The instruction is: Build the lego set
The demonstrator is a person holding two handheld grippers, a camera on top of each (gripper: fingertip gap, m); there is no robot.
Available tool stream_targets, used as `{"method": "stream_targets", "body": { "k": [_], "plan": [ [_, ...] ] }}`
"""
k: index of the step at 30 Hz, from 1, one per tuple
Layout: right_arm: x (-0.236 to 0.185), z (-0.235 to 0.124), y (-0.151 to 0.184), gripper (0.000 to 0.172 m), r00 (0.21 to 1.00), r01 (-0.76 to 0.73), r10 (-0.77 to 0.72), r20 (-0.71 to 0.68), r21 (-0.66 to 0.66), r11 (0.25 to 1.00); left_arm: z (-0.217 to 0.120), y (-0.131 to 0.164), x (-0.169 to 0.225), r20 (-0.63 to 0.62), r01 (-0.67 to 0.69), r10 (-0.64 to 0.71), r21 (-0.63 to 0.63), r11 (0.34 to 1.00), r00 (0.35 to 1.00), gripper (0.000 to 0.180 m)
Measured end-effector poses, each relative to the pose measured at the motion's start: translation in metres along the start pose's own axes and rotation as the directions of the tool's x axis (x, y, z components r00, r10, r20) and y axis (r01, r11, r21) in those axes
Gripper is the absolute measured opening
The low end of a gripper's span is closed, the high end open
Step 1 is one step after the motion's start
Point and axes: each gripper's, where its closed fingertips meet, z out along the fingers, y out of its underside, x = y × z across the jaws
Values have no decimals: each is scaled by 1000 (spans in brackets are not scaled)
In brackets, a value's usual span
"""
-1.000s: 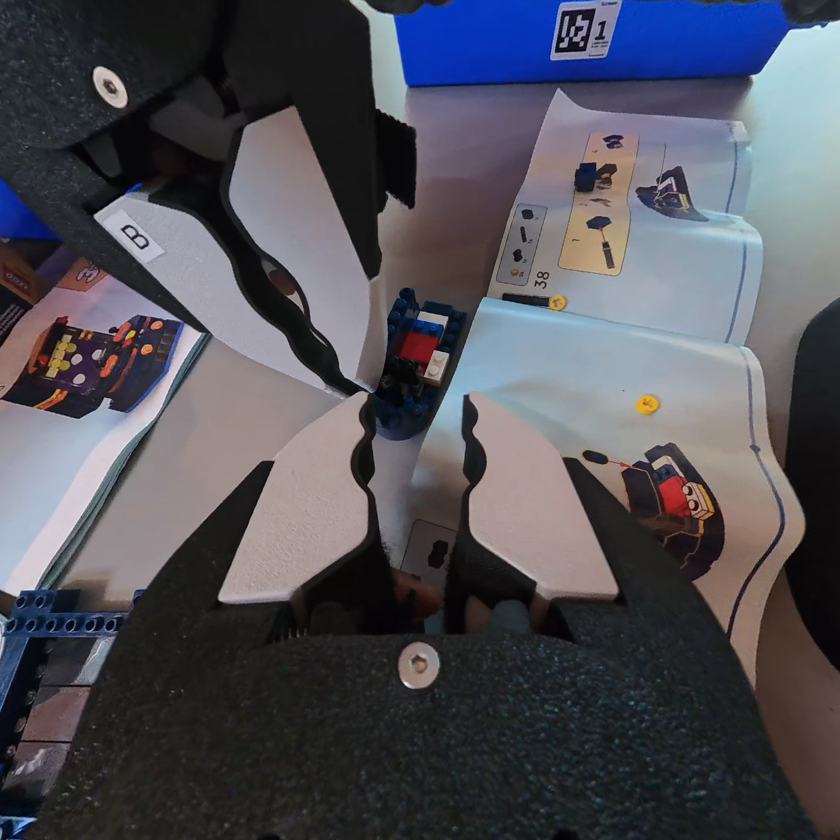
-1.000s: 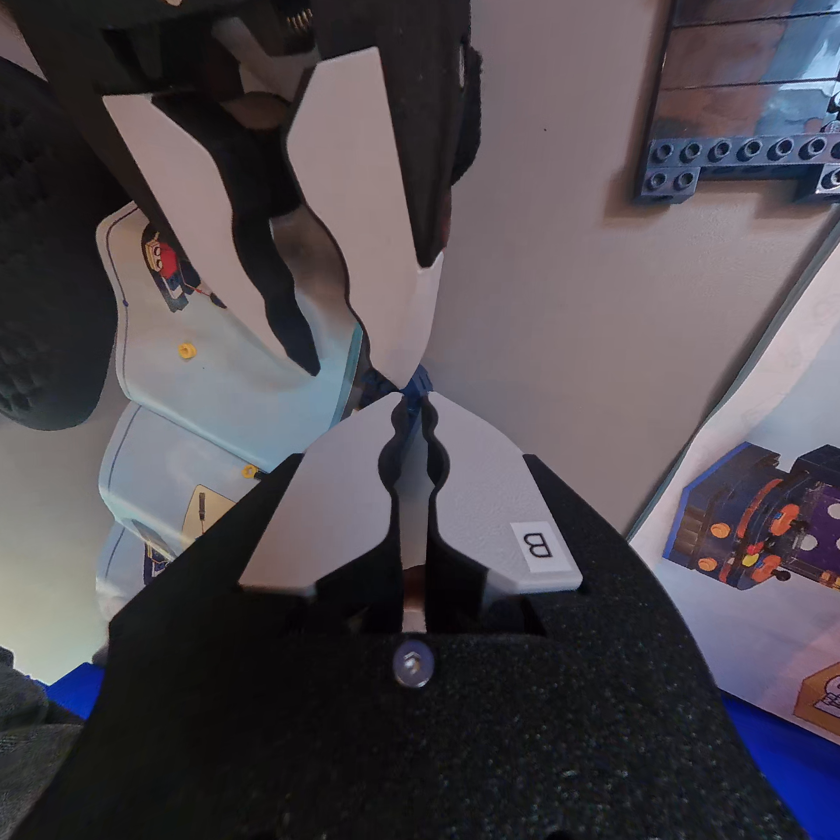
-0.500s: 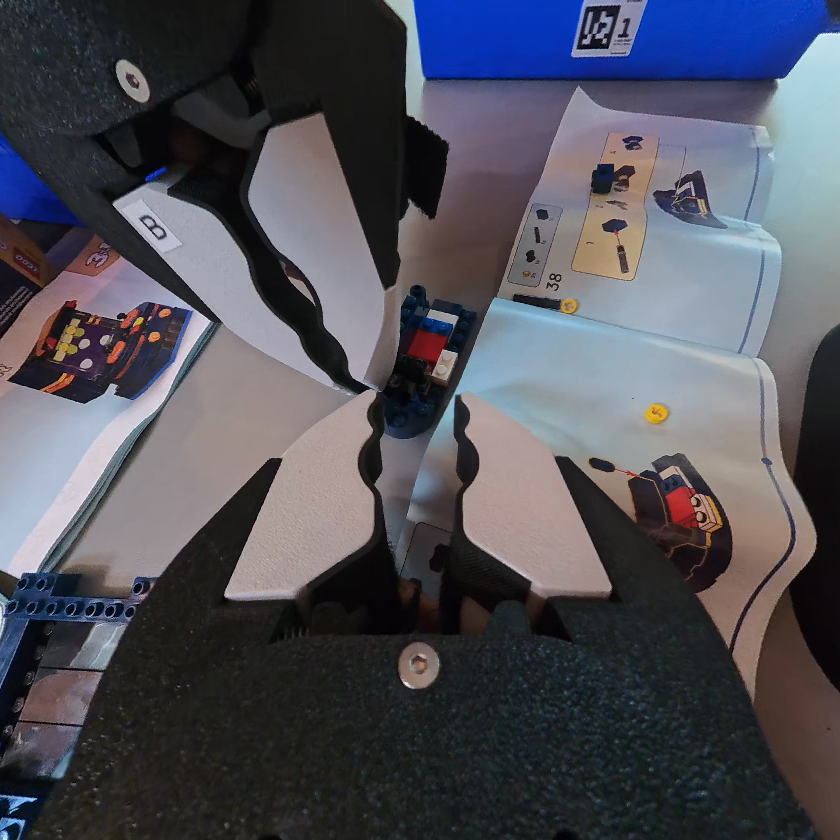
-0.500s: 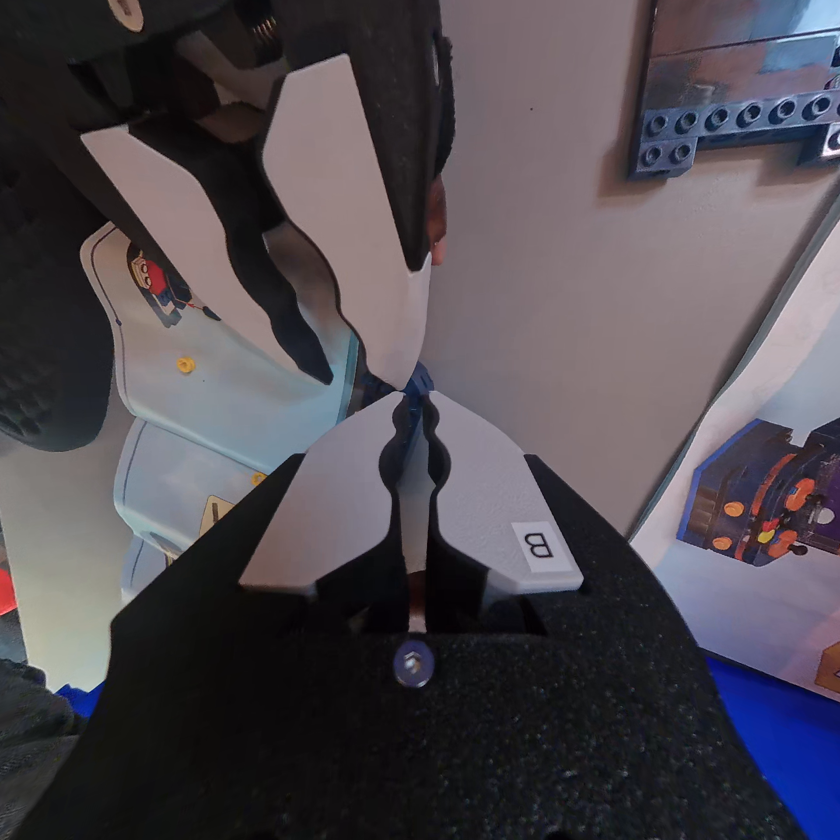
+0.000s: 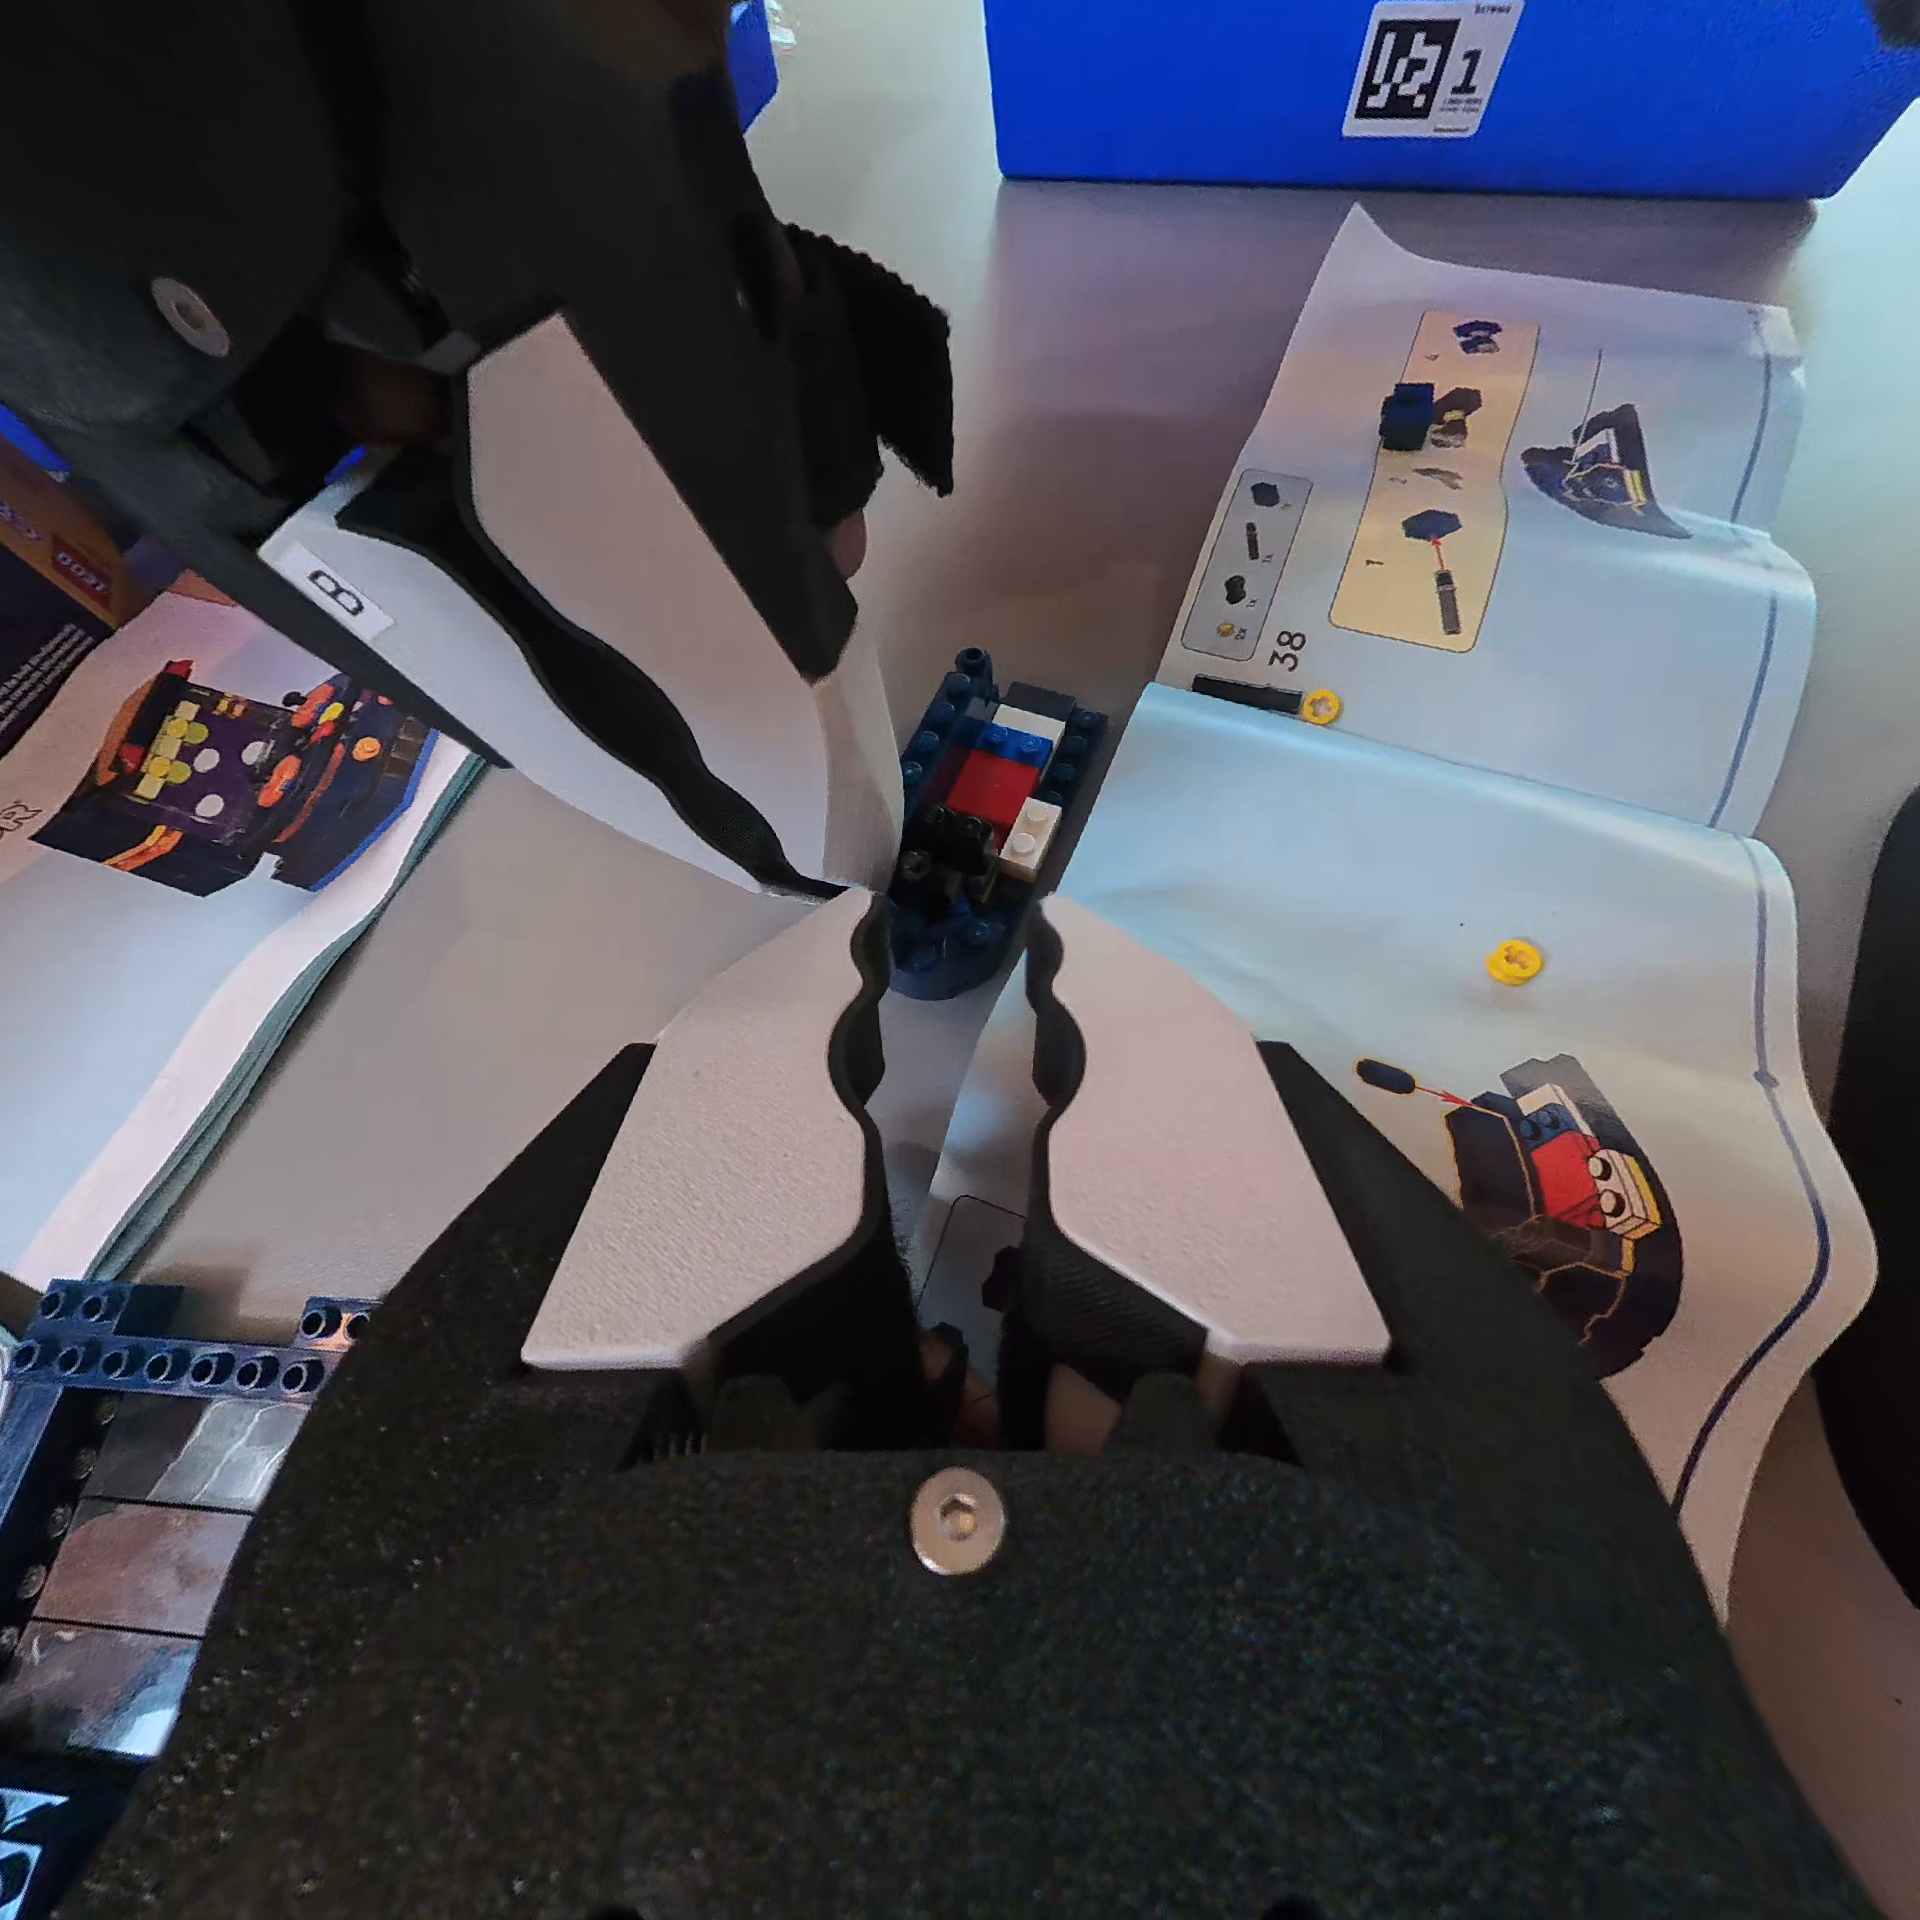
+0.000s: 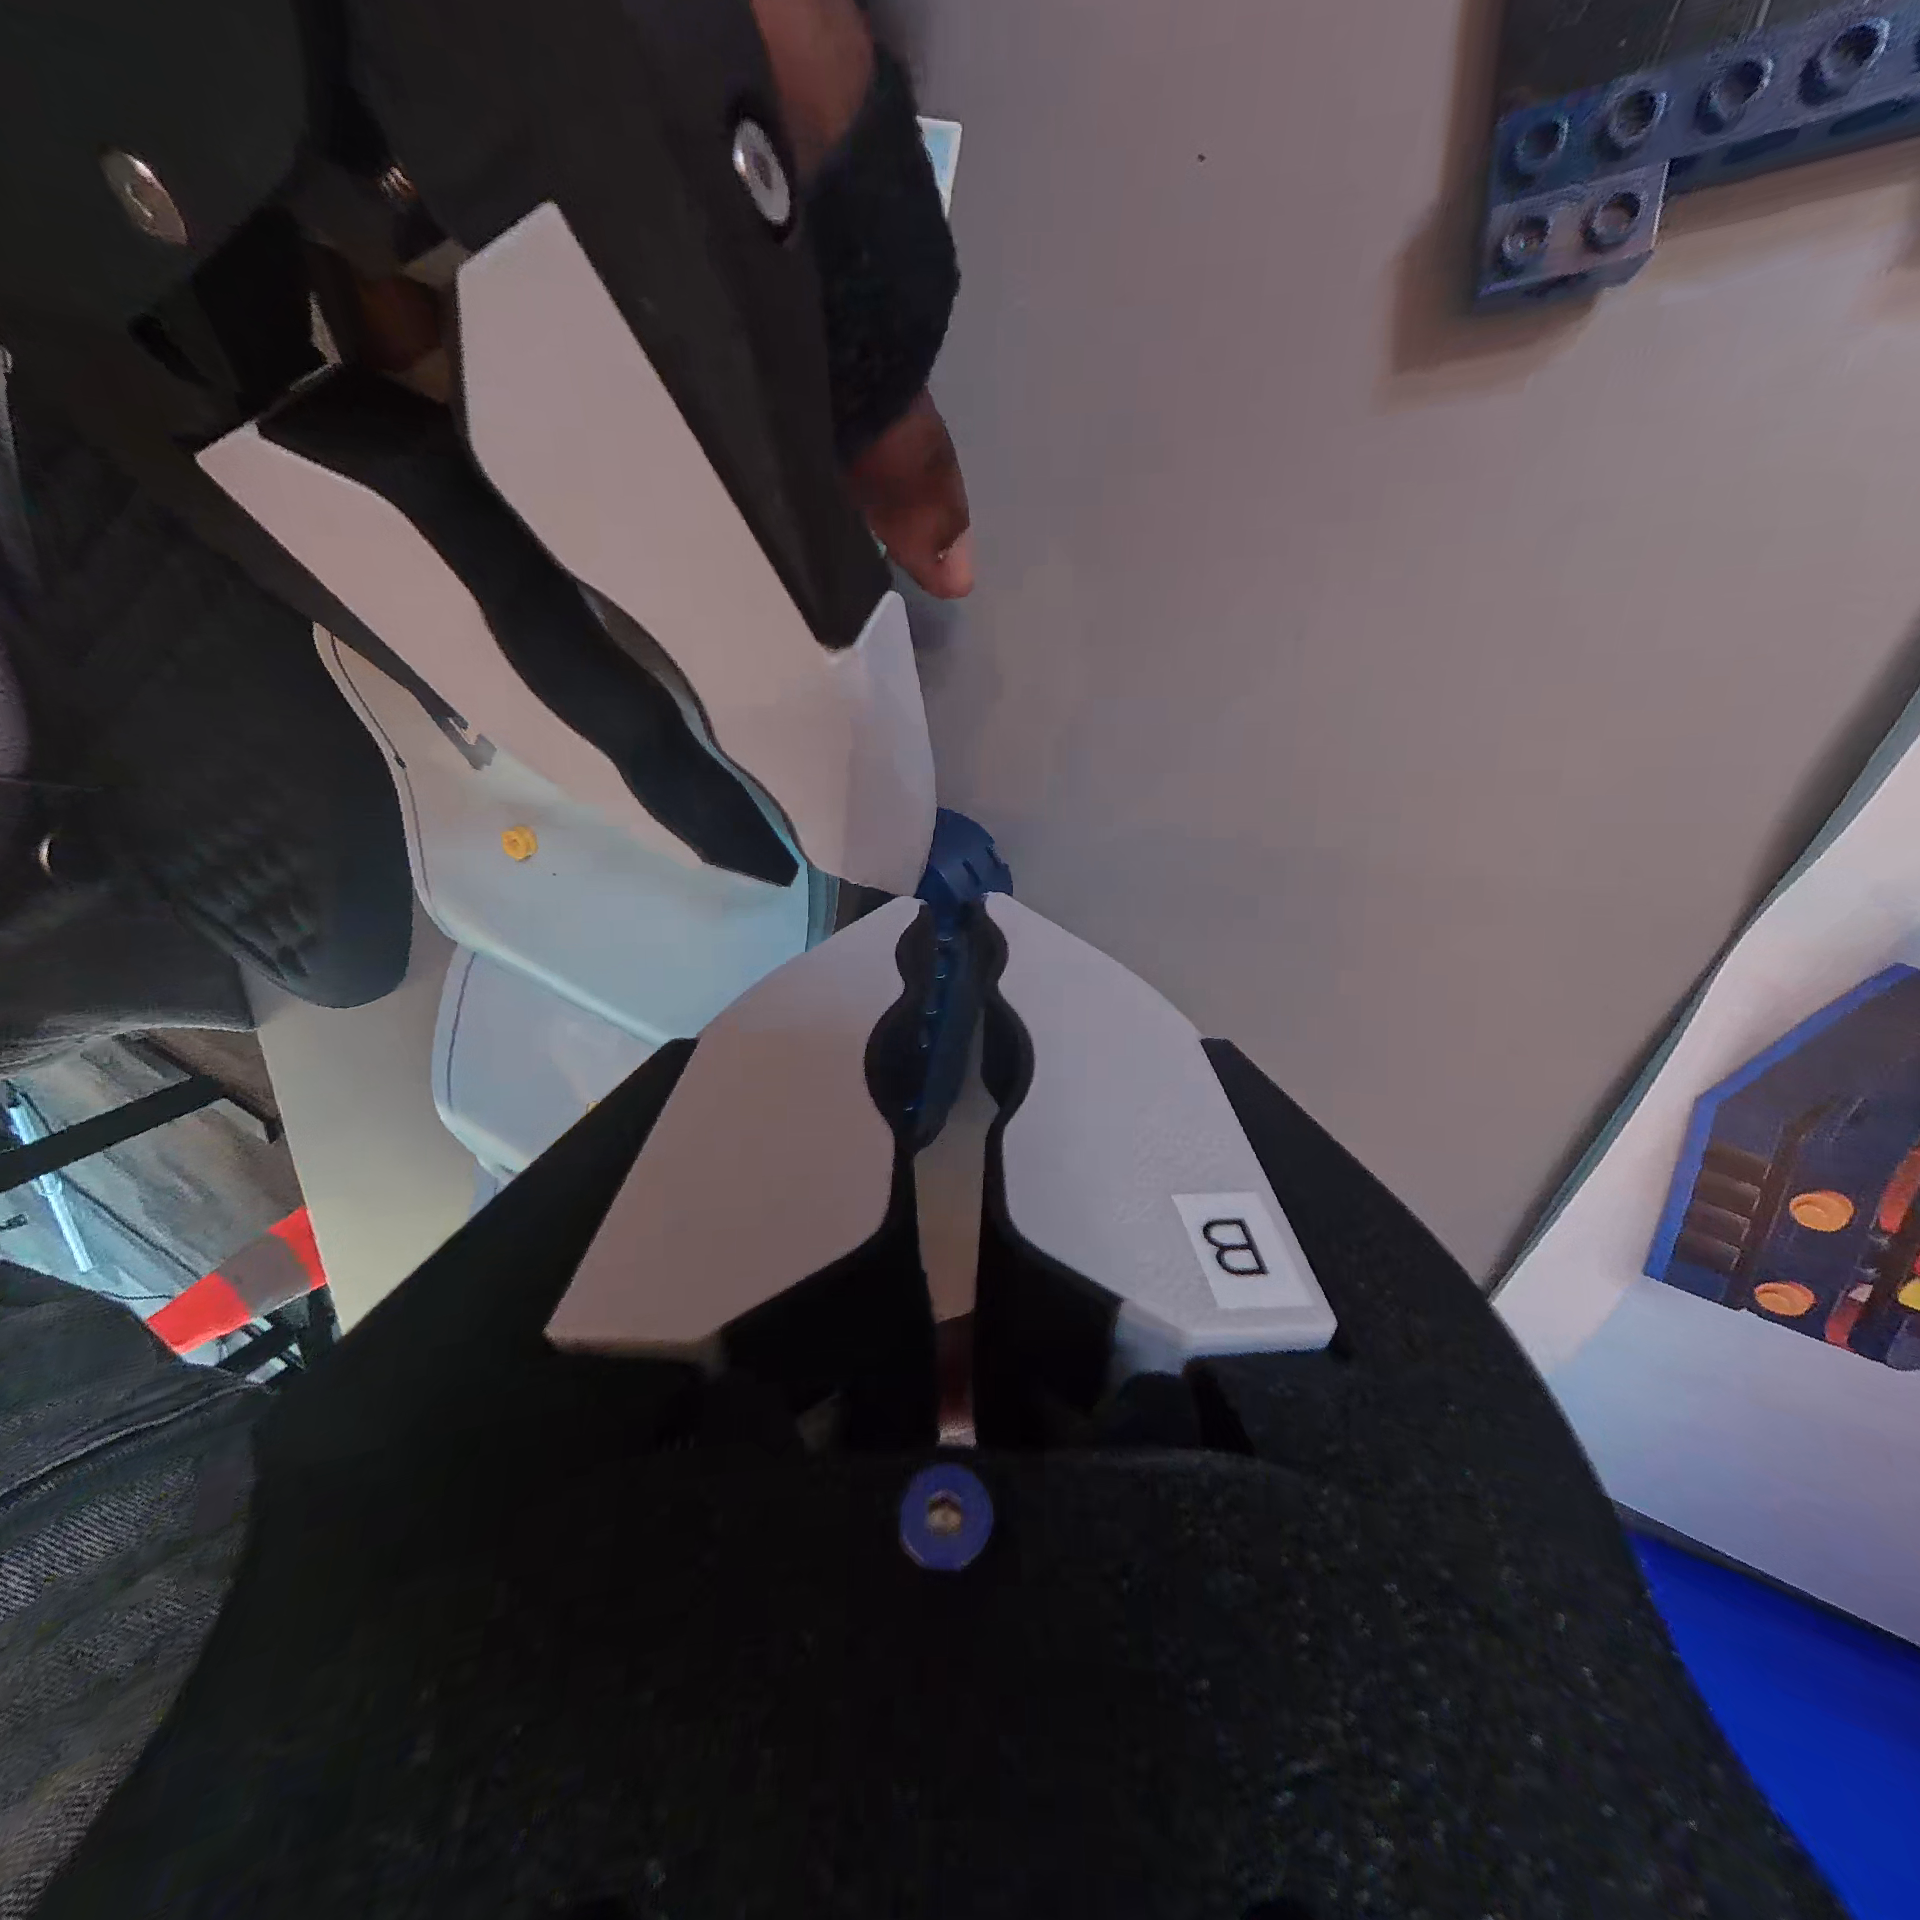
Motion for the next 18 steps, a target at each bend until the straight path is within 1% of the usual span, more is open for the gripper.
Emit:
{"method": "stream_targets", "body": {
  "k": [5,6,8,9,10,12,14,18],
  "plan": [
    [0,0,0,6,1000,-8,8,-4,2,1000,0,1,0,10,-9,9,-2,1000,1000,25],
    [0,0,0,6,1000,4,-4,-14,-3,1000,0,0,1,0,-5,5,0,1000,1000,26],
    [1,-1,0,6,993,93,-94,-66,-22,995,-1,0,3,-27,10,-10,2,1000,1000,31],
    [1,-3,-2,5,991,110,-110,-80,-8,994,-1,0,4,-34,13,-12,3,1000,999,32],
    [-1,-8,-8,1,992,103,-99,-79,47,994,-1,0,4,-35,12,-12,3,1000,999,32],
    [0,-19,-15,1,996,62,-51,-71,157,986,-1,0,4,-37,8,-8,0,1000,999,33],
    [3,-20,-8,1,997,45,-33,-76,157,987,-1,0,4,-34,5,-5,-2,1000,999,33],
    [4,-8,-2,0,996,45,-33,-77,161,986,-1,0,4,-32,1,-1,-3,1000,999,34]
  ]
}}
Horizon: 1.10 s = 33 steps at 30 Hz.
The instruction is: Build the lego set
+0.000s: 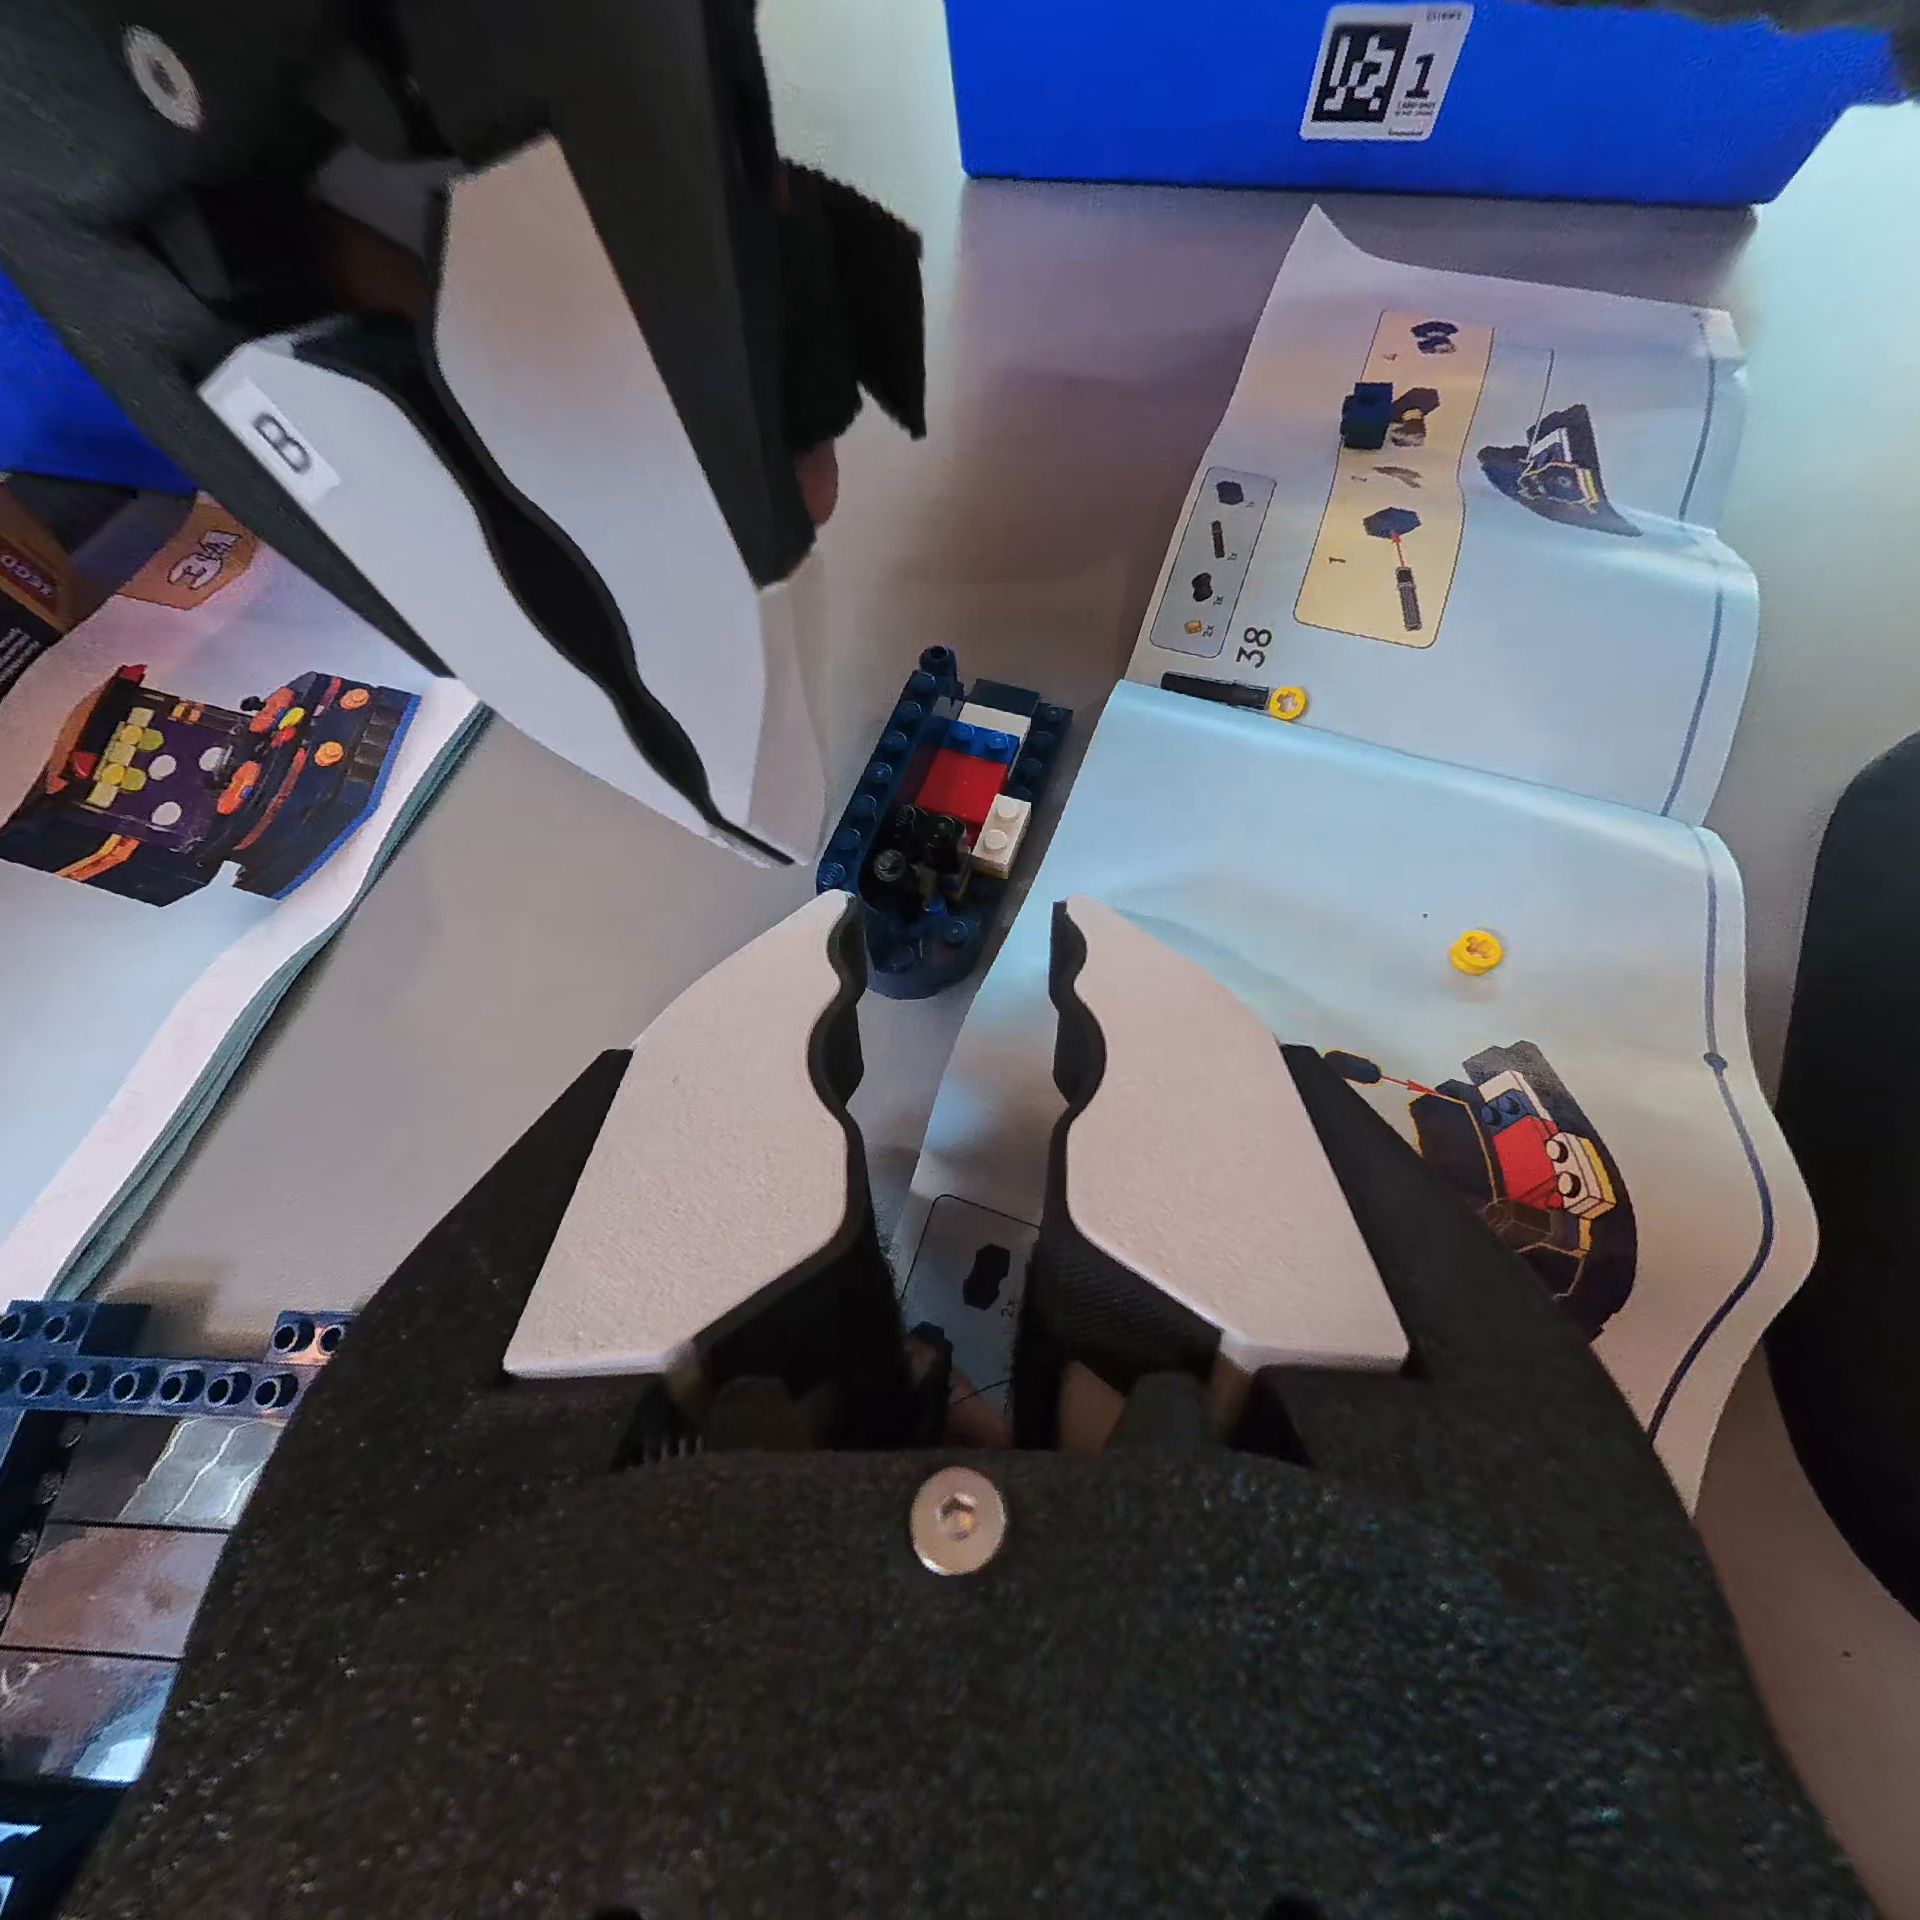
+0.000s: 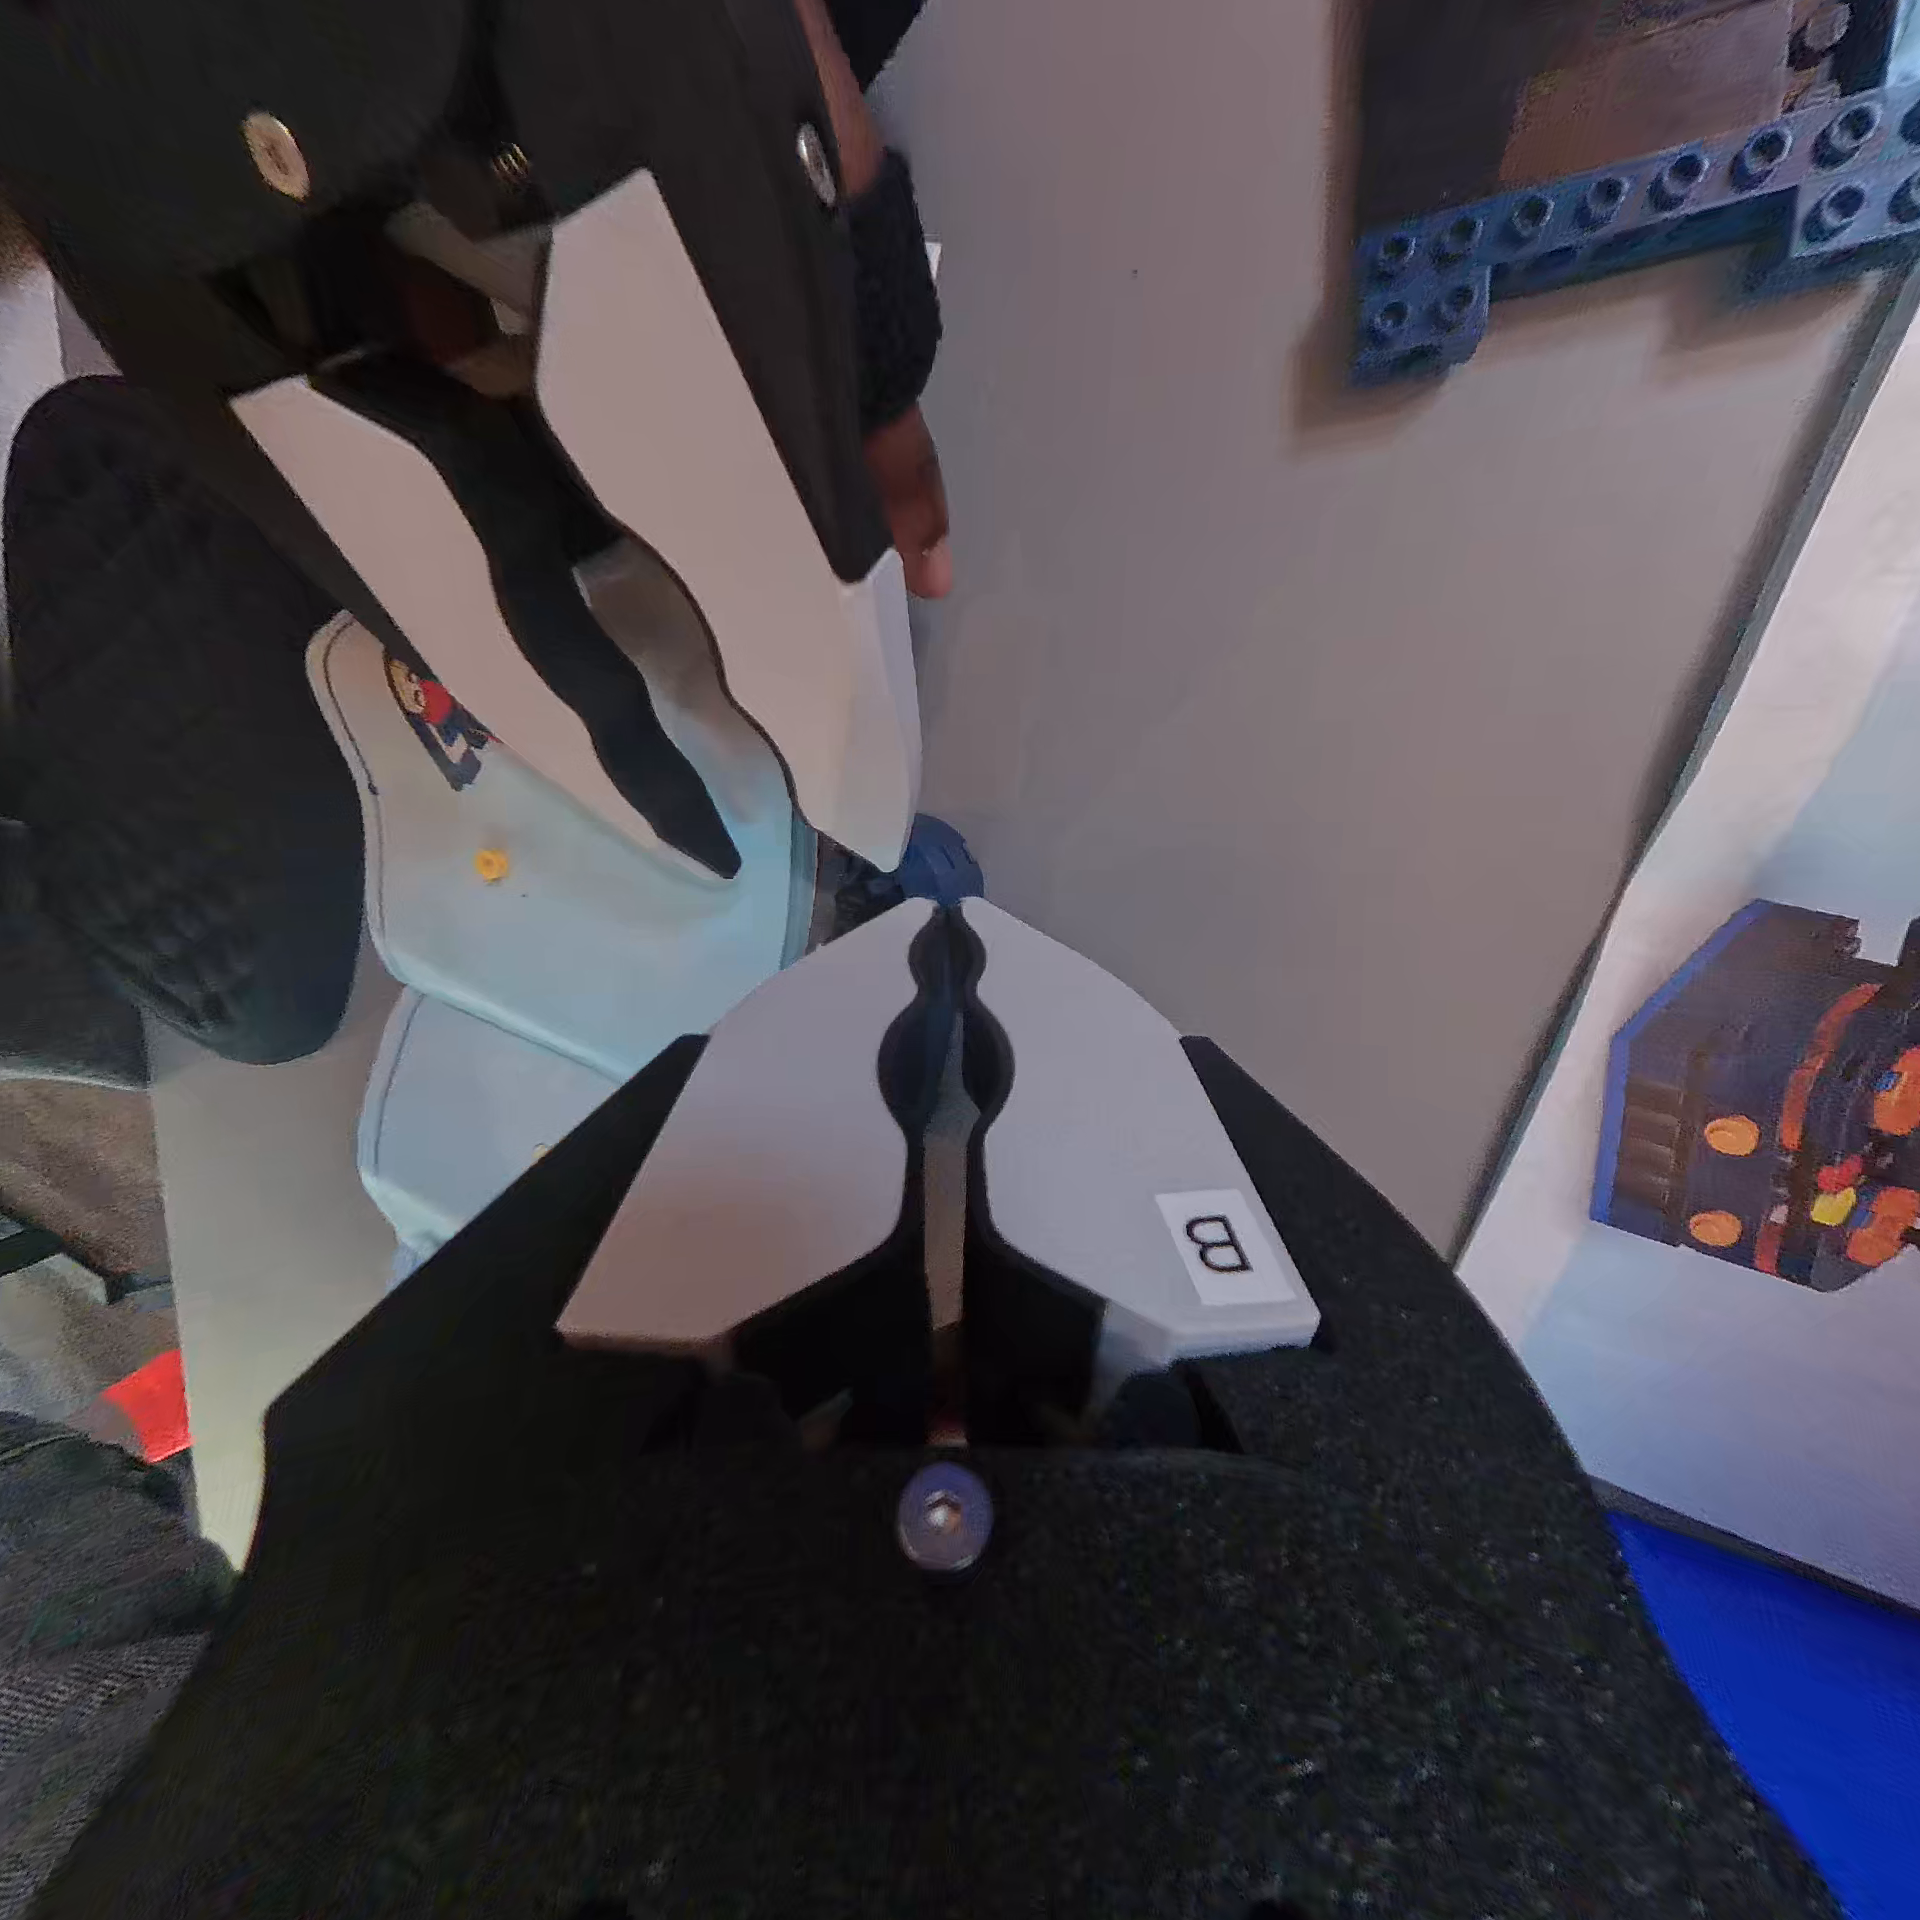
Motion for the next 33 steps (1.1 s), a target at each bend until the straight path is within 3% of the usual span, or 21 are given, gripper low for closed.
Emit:
{"method": "stream_targets", "body": {
  "k": [9,21,23,27,30,33],
  "plan": [
    [-2,5,3,0,1000,1,-1,-13,5,1000,0,1,-2,15,-7,7,0,1000,1000,30],
    [-1,5,4,0,991,-5,-16,-132,-153,988,1,1,0,22,-24,24,-6,1000,999,33],
    [1,3,3,0,985,9,-28,-167,-118,993,0,0,4,-19,-12,12,-7,1000,1000,41],
    [10,-42,-6,6,930,-12,64,-361,144,989,-2,-3,6,-41,-12,12,8,1000,999,55],
    [-4,-88,4,15,845,11,151,-513,299,954,-16,-24,5,-18,-39,42,129,991,999,60],
    [-42,-99,40,19,803,-65,257,-537,349,935,-37,-47,0,49,-73,62,275,959,997,59]
  ]
}}
